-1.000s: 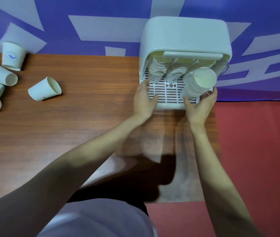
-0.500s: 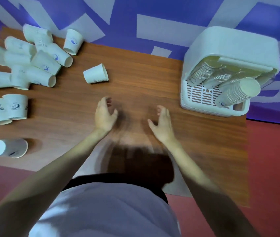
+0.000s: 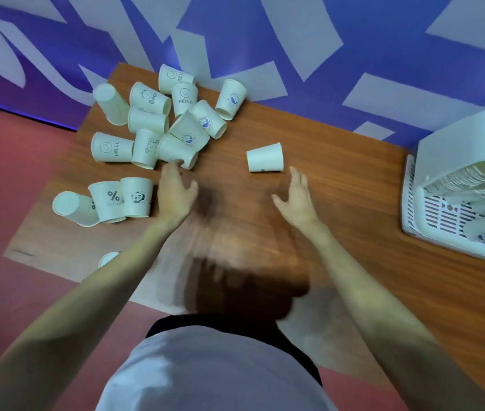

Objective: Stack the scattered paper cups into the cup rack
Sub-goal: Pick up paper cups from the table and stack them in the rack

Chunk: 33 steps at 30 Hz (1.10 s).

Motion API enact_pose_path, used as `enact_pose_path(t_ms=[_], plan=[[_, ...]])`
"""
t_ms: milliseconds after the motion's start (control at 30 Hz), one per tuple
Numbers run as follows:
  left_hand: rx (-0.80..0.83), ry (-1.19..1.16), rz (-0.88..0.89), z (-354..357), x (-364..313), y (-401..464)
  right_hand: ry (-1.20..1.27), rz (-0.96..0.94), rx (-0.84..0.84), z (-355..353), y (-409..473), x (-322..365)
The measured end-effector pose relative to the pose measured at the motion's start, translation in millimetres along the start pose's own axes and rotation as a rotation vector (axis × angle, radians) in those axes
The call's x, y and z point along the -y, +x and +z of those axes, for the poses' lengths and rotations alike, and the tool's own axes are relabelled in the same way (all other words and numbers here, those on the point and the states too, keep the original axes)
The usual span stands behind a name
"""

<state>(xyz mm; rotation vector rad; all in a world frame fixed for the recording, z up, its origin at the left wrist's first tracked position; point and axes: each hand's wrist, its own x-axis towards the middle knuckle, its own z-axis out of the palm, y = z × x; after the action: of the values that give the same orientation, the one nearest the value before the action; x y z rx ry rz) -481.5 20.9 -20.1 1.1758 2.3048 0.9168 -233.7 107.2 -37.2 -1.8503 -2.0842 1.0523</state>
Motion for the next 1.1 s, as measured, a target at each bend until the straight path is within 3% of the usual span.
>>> enact_pose_path(t_ms=[233, 367, 500, 667, 800, 1100], plan=[[0.001, 0.064, -0.108, -21.9, 19.9, 72.5, 0.1, 0.16, -0.122, 1.1, 45.7, 52.3], [0.054, 0.067, -0.143, -18.8, 22.6, 91.7, 0.235, 0.306, -0.072, 8.8, 66.0, 59.3], [0.066, 0.033, -0.196, -11.4, 22.5, 92.4, 0.178, 0.266, -0.109, 13.7, 65.4, 54.5], [-0.036, 0.013, -0.221, -3.3, 18.4, 58.6, 0.145, 0.205, -0.151, 4.6, 43.9, 36.8], [-0.09, -0.03, -0.158, 5.1, 3.8, 15.9, 0.123, 0.131, -0.236, -19.5, 10.2, 7.5], [0.139, -0.14, 0.206, 59.6, -95.7, -56.2, 0.161, 0.076, -0.434, -94.4, -85.5, -94.0]])
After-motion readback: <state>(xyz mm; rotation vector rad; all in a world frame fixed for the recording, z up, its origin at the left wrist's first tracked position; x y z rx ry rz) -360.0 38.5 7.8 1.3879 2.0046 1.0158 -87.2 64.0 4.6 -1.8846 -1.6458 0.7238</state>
